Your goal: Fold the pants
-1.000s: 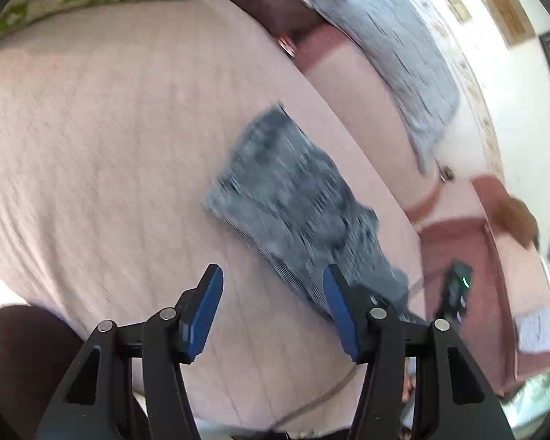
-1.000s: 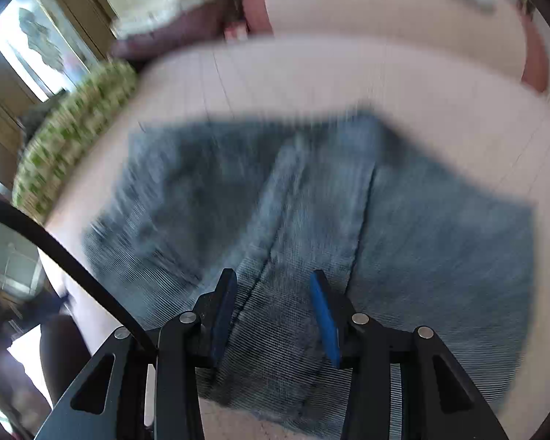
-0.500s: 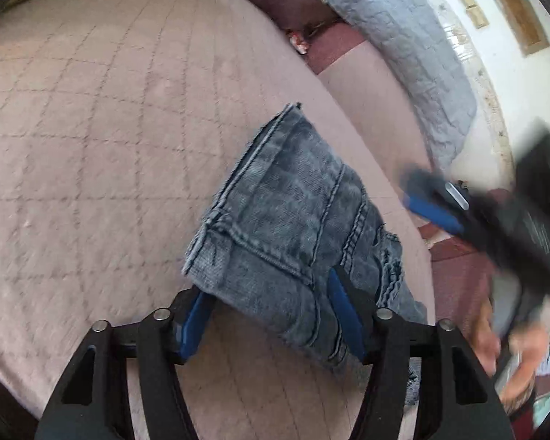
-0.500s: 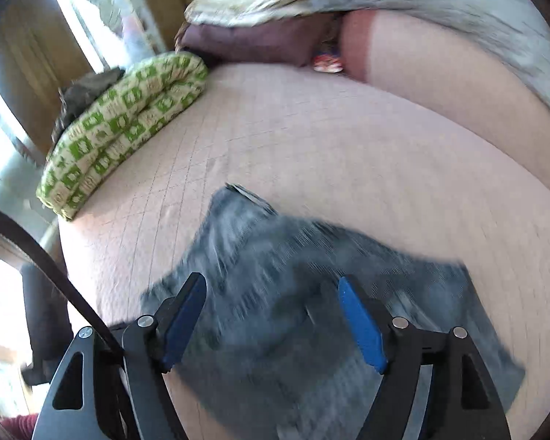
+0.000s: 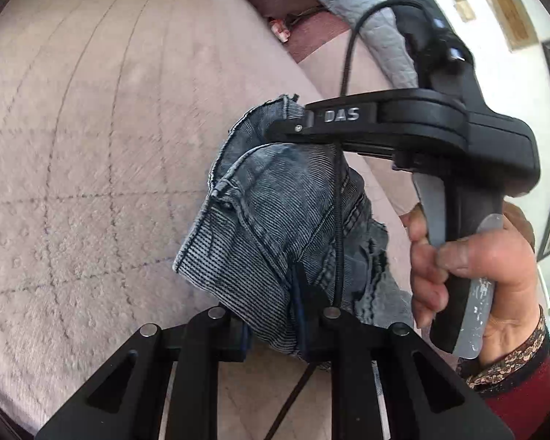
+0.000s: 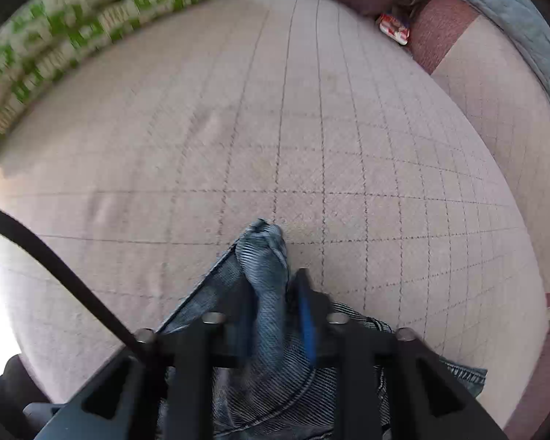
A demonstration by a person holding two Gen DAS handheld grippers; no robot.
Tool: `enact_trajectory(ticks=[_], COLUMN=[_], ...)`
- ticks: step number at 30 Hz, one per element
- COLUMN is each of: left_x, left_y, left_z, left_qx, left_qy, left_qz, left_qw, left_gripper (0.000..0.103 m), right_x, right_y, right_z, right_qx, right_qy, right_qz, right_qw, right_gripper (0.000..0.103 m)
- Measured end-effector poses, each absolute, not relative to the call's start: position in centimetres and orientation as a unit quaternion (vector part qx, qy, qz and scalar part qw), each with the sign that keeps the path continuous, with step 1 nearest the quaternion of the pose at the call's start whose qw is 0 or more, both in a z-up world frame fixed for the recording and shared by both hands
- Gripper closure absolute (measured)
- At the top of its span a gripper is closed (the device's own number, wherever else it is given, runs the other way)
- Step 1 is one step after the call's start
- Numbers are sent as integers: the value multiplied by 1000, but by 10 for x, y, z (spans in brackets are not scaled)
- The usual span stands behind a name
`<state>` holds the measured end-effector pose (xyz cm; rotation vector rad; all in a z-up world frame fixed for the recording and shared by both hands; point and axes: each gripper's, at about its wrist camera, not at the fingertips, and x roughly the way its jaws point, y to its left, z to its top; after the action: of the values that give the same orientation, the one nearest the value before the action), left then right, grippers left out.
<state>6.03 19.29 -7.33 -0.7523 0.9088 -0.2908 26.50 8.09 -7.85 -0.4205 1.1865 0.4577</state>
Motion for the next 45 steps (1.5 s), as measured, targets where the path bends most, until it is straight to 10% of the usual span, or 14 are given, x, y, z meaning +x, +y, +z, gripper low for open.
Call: enact_trajectory(ticks=[16,26,32,45], left_x=[32,35,8,-9], left_y=[34,-130,-110,11], left_z=[40,-25,-7,57], left_qx=[-212,-32,-23,-96], left_qy=[376,457,458,409], left_qz=[-239,-272,-320,-263], left_qw=[870,846,829,868], left_gripper=[88,81,60,48], right_x=[185,128,79,32], right_y=[-126,-330,-382,-323], right_z=[72,-33,-39,-2], right_qx=[36,194,224,260], right_qy=[430,465,446,417], right_qz=[215,79,35,134], right_qw=[876,860,866,861], right_gripper=[93,81,46,39])
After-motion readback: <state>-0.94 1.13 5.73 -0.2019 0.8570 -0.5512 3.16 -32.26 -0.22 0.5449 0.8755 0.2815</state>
